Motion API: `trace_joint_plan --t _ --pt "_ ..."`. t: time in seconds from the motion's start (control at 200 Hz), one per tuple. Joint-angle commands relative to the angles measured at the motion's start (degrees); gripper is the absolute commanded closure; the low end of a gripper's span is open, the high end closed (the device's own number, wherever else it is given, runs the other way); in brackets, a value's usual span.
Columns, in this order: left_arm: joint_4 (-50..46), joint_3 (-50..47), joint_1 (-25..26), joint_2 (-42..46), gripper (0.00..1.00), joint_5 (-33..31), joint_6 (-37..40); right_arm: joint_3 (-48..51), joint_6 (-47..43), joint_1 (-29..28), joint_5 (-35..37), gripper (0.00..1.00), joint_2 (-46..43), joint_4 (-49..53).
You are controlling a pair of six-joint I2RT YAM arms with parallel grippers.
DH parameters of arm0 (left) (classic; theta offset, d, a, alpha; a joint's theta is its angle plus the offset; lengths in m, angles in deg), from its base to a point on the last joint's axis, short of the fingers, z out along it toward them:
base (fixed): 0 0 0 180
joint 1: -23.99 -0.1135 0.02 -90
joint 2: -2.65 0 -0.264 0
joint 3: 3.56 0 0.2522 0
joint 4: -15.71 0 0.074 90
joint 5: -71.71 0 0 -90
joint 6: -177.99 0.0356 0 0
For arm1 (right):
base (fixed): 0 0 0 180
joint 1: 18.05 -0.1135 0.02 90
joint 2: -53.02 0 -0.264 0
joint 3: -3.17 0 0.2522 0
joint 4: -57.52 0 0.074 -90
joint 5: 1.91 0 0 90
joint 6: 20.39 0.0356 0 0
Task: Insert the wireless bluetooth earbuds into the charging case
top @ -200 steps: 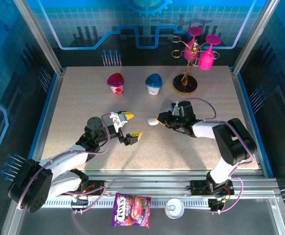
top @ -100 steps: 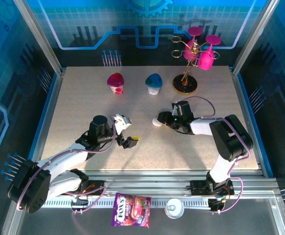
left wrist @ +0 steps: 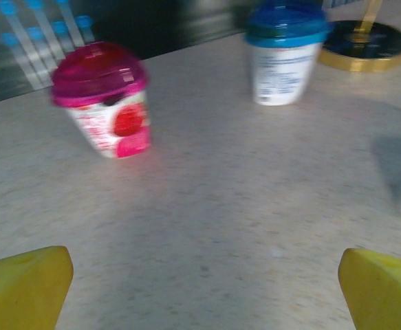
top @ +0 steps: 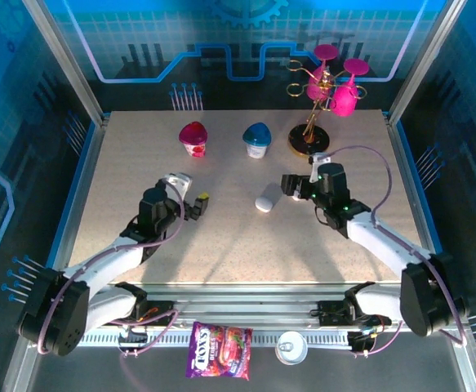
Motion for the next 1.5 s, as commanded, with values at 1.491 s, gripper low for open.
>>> trace_joint_plan --t 1.491 --pt "25.6 -0.8 -17.8 -23.9 0.01 2.5 -9.0 17.8 -16.8 15.1 3.1 0.00 18.6 -48.5"
